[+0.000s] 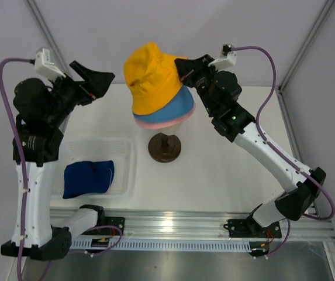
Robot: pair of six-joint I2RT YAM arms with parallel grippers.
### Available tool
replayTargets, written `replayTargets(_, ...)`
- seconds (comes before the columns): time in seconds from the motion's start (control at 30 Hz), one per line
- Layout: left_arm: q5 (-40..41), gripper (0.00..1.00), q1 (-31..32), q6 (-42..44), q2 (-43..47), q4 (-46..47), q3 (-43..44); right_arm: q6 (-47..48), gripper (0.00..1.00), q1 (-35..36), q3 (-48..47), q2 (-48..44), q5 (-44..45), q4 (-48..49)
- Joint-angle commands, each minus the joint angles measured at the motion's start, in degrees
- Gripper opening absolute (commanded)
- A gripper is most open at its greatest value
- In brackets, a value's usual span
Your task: Stack the hats
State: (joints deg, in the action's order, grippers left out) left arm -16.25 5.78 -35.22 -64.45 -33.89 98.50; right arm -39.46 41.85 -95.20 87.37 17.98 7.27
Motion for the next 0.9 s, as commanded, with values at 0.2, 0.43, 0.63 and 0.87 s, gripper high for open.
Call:
replayTargets(0.2,4.83,0.99,0.37,-10.47,11.35,9.45,-23.68,-4.13,0.00,-1.68,16.08,-13.53,4.17,7.32)
replayTargets(0.43,1.93,1.00,0.37,-15.75,14.00,14.72,-31.51,-8.52,0.05,-5.10,23.04,-15.92,1.45,6.45)
replayTargets(0.63,-5.54,0.96,0.55,-22.95,12.42,24.65,-36.01,-10.02,0.11,-6.78,23.48,-14.60,-2.59,5.74)
replayTargets(0.87,-8.10,0.93,2.74,-29.72,11.27,31.43,-37.41,-12.12,0.14,-6.95,23.65,-11.97,-7.25,8.20)
